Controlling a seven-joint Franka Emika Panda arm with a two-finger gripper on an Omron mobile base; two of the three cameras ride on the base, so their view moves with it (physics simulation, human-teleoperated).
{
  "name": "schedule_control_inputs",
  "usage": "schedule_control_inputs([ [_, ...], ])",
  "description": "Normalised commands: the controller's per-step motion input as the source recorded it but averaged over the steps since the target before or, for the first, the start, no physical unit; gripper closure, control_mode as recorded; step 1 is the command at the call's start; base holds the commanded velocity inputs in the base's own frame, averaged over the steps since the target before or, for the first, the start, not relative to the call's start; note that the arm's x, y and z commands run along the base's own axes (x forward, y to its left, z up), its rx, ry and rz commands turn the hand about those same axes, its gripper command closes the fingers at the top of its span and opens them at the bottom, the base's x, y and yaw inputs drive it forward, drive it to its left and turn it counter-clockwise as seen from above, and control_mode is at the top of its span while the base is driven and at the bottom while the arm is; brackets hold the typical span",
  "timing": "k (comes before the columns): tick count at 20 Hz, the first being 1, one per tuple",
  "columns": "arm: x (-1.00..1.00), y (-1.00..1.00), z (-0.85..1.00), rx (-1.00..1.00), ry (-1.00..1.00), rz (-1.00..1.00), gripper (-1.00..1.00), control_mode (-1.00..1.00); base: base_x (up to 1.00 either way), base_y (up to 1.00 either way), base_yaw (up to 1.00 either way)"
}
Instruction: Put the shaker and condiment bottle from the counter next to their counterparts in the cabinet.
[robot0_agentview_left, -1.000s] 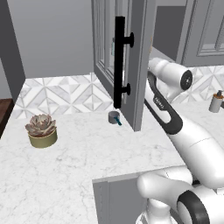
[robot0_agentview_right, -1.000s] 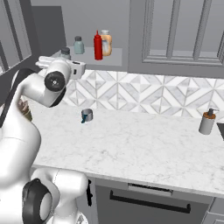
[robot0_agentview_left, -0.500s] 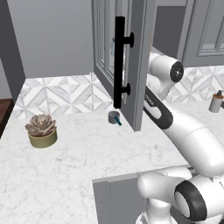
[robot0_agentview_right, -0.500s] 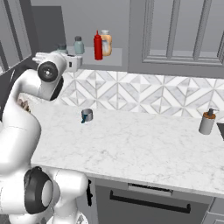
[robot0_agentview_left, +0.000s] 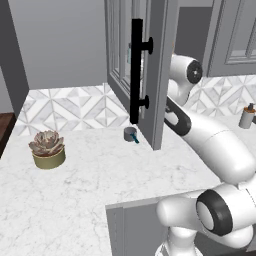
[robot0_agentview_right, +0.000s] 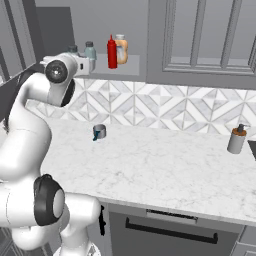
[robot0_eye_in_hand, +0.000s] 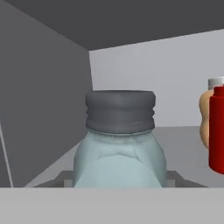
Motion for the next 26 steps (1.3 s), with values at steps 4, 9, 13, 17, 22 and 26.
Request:
schedule_control_inputs([
  [4,0.04,0.00,0.00,-0.04,-0.03,0.00,1.00,-1.00,0.00,0.00,0.00],
  [9,0.00,0.00,-0.06,-0.03,-0.17,0.00,1.00,-1.00,0.00,0.00,0.00],
  [13,0.00,0.00,-0.08,-0.03,-0.15,-0.02,1.00,-1.00,0.00,0.00,0.00],
  [17,0.00,0.00,-0.08,-0.01,-0.01,-0.02,1.00,-1.00,0.00,0.00,0.00],
  [22,0.00,0.00,0.00,0.00,0.00,0.00,1.00,-1.00,0.00,0.00,0.00],
  [26,0.00,0.00,0.00,0.00,0.00,0.00,1.00,-1.00,0.00,0.00,0.00],
])
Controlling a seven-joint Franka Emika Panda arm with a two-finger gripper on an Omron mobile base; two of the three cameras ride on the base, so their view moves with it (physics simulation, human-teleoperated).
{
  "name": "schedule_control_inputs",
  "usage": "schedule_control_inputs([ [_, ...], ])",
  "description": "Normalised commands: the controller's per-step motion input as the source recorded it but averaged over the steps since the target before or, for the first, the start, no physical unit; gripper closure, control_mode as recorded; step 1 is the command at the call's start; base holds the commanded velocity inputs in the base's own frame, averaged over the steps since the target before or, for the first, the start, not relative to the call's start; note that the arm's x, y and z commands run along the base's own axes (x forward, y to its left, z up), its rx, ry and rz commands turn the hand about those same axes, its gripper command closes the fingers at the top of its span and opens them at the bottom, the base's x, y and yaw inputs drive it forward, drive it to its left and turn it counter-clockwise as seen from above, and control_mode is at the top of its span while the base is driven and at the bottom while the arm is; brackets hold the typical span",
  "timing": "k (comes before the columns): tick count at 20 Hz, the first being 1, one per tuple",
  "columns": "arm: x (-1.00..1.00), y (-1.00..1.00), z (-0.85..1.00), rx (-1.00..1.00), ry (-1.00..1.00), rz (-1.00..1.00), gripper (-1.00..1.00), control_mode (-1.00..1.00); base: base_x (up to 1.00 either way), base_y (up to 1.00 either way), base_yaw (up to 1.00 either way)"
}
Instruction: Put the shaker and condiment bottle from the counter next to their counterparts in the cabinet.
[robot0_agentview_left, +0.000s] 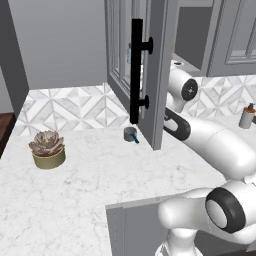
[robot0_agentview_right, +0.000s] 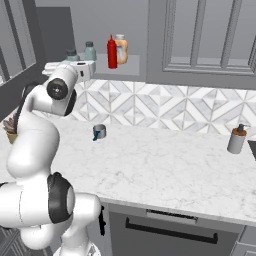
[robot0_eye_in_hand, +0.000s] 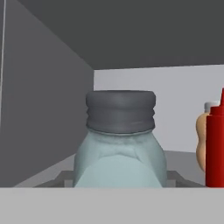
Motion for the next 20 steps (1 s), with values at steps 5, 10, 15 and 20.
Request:
schedule_control_inputs([
  [5,0.01,0.01,0.00,0.00,0.00,0.00,1.00,-1.00,0.00,0.00,0.00],
  [10,0.14,0.08,0.00,-0.04,0.00,0.00,1.00,-1.00,0.00,0.00,0.00],
  [15,0.08,0.04,0.00,-0.02,0.00,0.00,1.00,-1.00,0.00,0.00,0.00],
  [20,0.10,0.00,0.00,0.00,0.00,0.00,1.00,-1.00,0.00,0.00,0.00],
])
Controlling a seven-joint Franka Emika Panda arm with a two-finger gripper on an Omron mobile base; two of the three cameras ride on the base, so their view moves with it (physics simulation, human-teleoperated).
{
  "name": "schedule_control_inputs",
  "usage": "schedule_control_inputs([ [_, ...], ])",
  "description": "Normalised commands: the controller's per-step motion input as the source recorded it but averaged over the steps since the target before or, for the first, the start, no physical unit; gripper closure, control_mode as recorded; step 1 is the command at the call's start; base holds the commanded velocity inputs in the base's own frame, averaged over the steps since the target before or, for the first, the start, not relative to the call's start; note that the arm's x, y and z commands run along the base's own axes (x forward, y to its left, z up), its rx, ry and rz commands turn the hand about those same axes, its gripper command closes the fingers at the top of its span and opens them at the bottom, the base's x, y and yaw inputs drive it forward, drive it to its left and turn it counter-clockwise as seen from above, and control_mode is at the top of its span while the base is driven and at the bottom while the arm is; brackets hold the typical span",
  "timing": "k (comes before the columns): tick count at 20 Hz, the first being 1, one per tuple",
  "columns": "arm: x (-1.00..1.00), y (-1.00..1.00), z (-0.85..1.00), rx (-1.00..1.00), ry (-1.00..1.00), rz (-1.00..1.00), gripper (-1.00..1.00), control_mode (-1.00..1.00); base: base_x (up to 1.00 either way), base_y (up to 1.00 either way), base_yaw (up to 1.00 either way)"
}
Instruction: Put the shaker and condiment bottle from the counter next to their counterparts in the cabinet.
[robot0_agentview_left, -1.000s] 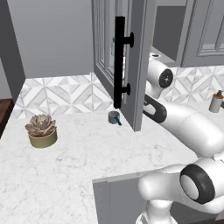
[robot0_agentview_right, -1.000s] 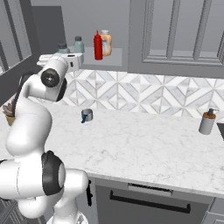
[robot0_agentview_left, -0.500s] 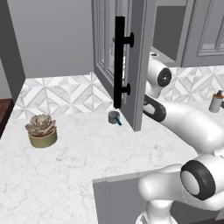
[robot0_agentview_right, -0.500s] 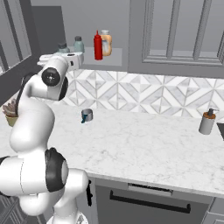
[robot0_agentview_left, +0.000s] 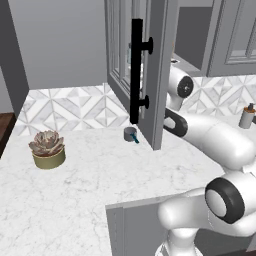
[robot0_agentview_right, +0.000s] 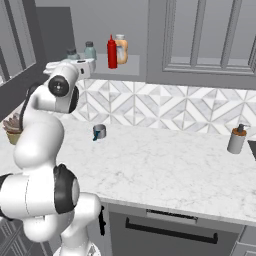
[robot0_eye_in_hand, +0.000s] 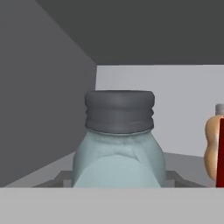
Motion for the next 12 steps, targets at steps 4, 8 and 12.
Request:
schedule_control_inputs([
  [4,0.18,0.00,-0.03,0.00,0.00,0.00,1.00,-1.00,0.00,0.00,0.00],
  [8,0.17,0.00,-0.05,0.00,0.00,0.00,1.00,-1.00,0.00,0.00,0.00],
  [12,0.16,0.00,-0.06,0.00,0.00,0.00,1.00,-1.00,0.00,0.00,0.00],
])
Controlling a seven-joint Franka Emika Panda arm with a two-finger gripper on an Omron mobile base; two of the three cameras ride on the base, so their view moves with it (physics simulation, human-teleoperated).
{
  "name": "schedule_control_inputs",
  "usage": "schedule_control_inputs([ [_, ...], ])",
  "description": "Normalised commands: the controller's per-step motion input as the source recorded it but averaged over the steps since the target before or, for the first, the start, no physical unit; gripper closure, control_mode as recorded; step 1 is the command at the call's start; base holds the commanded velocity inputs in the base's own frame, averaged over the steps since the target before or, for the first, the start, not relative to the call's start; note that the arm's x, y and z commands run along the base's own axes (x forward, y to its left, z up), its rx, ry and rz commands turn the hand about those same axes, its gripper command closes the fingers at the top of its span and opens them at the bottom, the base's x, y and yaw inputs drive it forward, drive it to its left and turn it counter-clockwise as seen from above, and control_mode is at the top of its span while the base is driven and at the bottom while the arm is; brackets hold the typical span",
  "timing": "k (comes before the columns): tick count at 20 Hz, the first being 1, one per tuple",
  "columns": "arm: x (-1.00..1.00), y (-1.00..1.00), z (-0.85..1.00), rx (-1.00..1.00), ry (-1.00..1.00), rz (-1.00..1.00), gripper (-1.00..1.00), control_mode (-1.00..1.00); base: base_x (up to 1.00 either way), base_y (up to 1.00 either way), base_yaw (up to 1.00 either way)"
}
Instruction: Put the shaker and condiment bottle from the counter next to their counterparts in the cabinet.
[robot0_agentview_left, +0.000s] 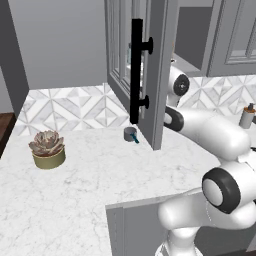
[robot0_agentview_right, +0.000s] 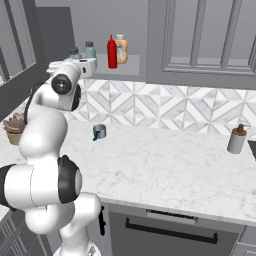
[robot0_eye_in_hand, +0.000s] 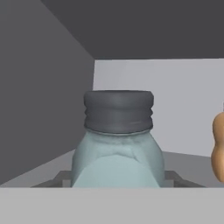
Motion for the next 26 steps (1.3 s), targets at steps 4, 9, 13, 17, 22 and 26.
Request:
schedule_control_inputs([
  [4,0.17,0.00,-0.05,0.00,0.00,0.00,1.00,-1.00,0.00,0.00,0.00],
  [9,0.12,0.00,-0.02,0.00,0.00,0.00,1.00,-1.00,0.00,0.00,0.00],
  [13,0.19,0.00,-0.01,0.00,0.00,0.00,1.00,-1.00,0.00,0.00,0.00],
  [17,0.22,0.00,-0.05,0.00,0.00,0.00,1.00,-1.00,0.00,0.00,0.00],
  [22,0.15,0.00,-0.06,0.00,0.00,0.00,1.00,-1.00,0.00,0.00,0.00],
  [26,0.15,0.00,-0.05,0.00,0.00,0.00,1.00,-1.00,0.00,0.00,0.00],
])
